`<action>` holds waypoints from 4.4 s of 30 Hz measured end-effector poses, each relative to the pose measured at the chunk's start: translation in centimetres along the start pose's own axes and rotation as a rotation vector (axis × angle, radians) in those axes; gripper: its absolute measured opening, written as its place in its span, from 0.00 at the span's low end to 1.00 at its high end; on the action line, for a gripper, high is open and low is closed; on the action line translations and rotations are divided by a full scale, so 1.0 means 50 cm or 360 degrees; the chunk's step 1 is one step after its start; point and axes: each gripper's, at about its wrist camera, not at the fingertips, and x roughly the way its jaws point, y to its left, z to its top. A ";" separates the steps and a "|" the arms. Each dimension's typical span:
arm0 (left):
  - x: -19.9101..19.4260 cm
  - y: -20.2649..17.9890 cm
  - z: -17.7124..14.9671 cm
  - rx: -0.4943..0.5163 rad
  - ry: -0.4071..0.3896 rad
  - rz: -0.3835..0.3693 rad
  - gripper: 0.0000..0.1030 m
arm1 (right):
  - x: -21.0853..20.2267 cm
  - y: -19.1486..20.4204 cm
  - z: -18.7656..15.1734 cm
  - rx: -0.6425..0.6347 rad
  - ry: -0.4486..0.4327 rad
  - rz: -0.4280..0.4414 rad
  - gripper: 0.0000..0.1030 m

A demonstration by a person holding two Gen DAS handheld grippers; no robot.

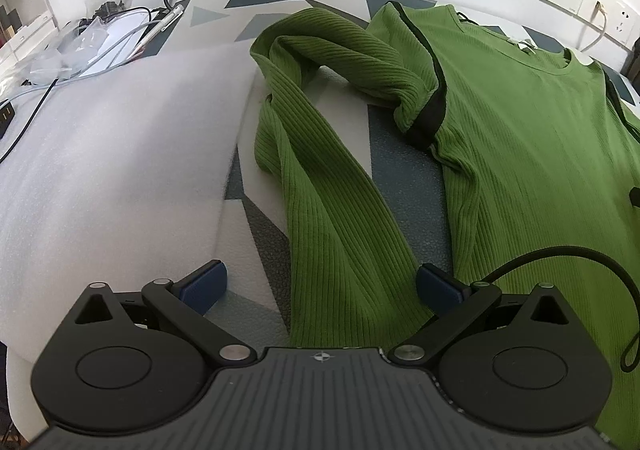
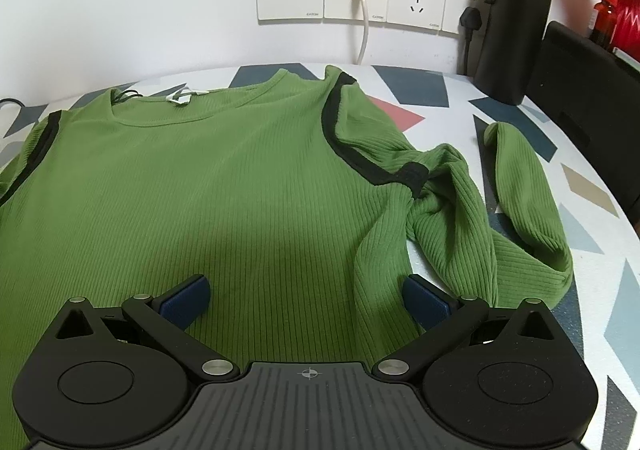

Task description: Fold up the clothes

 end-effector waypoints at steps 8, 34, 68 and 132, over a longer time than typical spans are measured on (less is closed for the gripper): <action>0.004 0.005 0.017 0.0029 0.0078 -0.0037 0.99 | 0.000 -0.001 -0.004 0.0004 -0.0022 0.0001 0.99; -0.225 0.107 0.205 -0.0239 -0.0724 -0.0384 0.07 | 0.001 -0.003 0.011 -0.0021 0.0057 0.0018 0.99; 0.095 -0.352 0.220 0.0262 -0.0142 -0.0760 0.83 | -0.023 -0.086 -0.014 0.0133 0.0050 -0.0117 0.99; 0.063 -0.120 0.123 0.0371 -0.0508 0.0097 0.96 | 0.005 -0.063 0.133 0.0052 0.0050 0.0287 0.32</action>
